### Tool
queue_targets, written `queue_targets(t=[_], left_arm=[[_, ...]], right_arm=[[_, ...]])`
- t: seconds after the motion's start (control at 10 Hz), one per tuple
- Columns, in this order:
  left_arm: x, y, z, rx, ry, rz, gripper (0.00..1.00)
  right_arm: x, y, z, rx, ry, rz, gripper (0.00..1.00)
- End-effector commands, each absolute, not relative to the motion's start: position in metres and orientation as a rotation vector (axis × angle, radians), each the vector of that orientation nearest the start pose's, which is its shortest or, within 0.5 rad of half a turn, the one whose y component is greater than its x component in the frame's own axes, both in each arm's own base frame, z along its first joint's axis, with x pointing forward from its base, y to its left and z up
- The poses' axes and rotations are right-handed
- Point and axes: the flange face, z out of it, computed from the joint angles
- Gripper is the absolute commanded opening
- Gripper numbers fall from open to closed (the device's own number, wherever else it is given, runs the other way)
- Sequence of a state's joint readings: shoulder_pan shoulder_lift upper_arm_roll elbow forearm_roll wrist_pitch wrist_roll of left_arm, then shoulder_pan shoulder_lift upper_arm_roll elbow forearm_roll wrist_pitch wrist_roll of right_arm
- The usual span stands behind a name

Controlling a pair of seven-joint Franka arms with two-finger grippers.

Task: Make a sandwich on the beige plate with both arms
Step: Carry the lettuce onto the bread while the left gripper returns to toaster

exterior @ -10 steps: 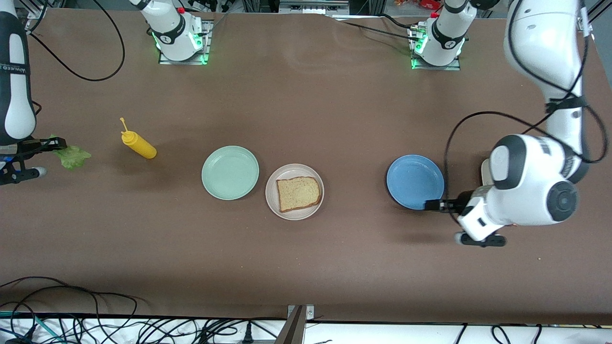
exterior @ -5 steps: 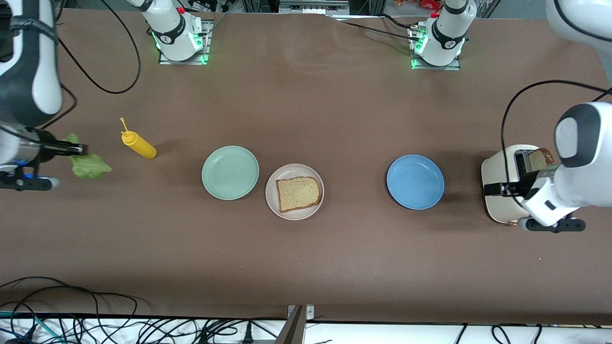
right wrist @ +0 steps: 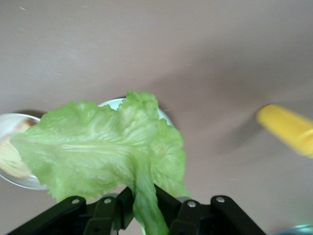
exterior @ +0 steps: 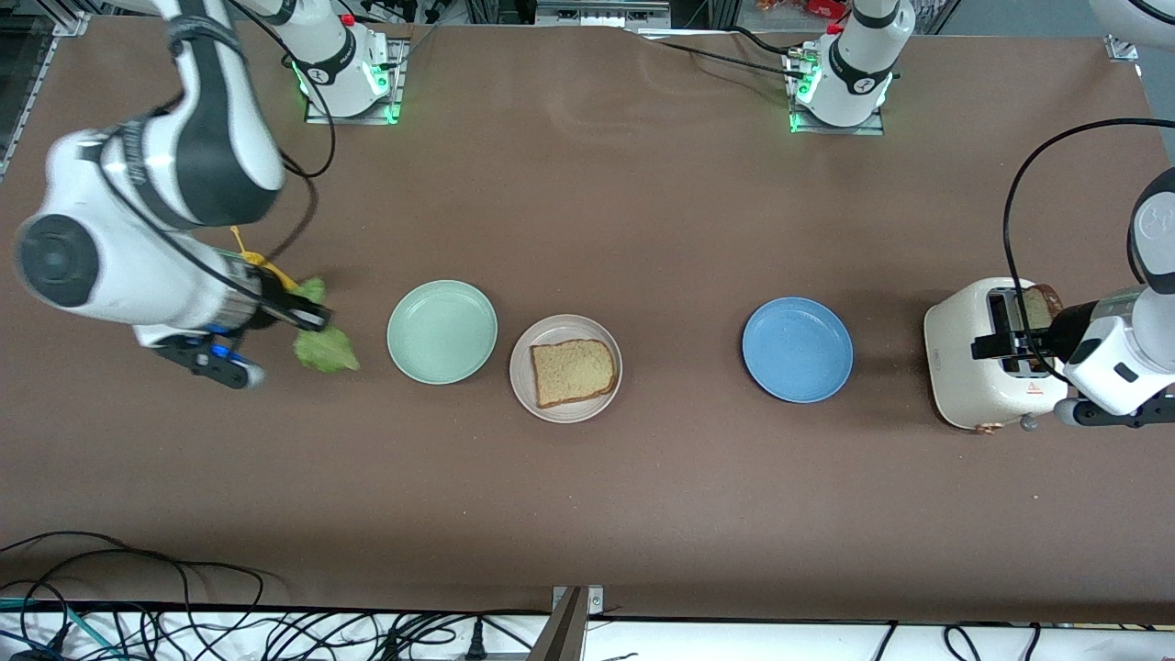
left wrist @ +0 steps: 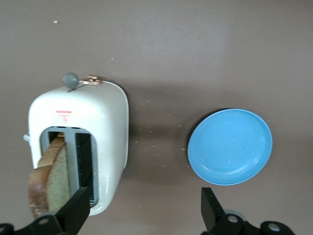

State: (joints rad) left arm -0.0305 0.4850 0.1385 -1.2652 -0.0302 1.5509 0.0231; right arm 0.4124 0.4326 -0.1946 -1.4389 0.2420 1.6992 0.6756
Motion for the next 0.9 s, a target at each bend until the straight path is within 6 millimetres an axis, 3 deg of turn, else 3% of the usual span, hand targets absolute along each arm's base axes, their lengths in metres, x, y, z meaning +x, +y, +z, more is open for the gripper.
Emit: queue_targets(t=[0.0,0.3,0.4,0.5,0.7,0.8], left_arm=[[0.666,0.086,0.474,-3.032,-0.094,0.317,1.0],[0.657,0.14,0.473,-3.055,-0.019,0.323,1.0],[0.653,0.148,0.462,-3.06,-0.029,0.36,1.0],[0.647,0.165,0.45,-3.072,-0.067,0.386,1.0],[0.641,0.17,0.426,-3.076,-0.08,0.433,1.0],[0.637,0.175,0.423,-3.086,-0.096,0.415,1.0]], right_arm=[[0.642,0.267,0.398,-2.79,1.064,0.32,0.0],[0.617,0.382,0.33,-2.678,1.287,0.195,0.0],[0.605,0.412,0.308,-2.656,1.314,0.159,0.0],[0.599,0.426,0.287,-2.646,1.348,0.147,0.0],[0.585,0.454,0.264,-2.628,1.339,0.093,0.0],[0.586,0.456,0.253,-2.618,1.336,0.067,0.0]])
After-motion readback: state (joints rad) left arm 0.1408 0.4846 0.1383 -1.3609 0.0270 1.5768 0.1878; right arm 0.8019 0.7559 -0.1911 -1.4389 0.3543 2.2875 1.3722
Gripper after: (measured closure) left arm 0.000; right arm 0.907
